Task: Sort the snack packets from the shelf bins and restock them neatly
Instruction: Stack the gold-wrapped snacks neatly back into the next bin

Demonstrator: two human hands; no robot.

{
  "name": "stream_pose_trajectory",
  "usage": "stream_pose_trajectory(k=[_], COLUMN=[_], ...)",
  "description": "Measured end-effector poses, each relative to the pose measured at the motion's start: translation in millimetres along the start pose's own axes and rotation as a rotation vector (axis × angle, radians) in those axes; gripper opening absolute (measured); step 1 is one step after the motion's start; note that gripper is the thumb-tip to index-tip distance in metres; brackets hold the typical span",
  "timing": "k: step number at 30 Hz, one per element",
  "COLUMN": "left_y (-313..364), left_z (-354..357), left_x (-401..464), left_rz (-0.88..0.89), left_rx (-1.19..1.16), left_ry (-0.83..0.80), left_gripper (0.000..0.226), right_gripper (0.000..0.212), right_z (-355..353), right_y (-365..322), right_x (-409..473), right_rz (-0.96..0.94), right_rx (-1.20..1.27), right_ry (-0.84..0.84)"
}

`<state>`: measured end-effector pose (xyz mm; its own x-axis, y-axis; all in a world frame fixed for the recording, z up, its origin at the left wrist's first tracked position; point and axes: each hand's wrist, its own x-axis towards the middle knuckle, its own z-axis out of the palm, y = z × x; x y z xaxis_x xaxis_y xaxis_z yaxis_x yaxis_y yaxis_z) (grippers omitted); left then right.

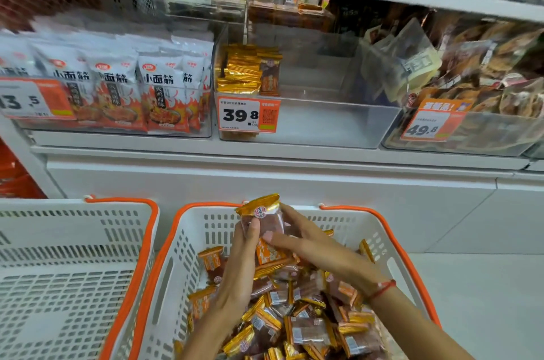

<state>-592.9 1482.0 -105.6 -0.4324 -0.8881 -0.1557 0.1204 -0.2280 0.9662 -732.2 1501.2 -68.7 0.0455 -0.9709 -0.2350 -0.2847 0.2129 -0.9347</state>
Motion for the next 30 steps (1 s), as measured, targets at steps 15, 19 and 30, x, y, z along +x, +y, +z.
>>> stream_pose_trajectory(k=[15, 19, 30], left_y=[169, 186, 177], left_z=[-20, -39, -45], left_x=[90, 141, 184], left_rz=[0.771, 0.868, 0.864], left_rx=[0.577, 0.964, 1.196], left_ry=[0.210, 0.476, 0.617], left_gripper=[0.062, 0.063, 0.058], right_gripper=[0.056, 0.055, 0.042], right_z=[-78, -120, -173], right_y=[-126, -149, -147], right_x=[29, 69, 233], right_rz=[-0.405, -0.366, -0.133], right_rx=[0.138, 0.112, -0.291], right_ry=[0.437, 0.513, 0.347])
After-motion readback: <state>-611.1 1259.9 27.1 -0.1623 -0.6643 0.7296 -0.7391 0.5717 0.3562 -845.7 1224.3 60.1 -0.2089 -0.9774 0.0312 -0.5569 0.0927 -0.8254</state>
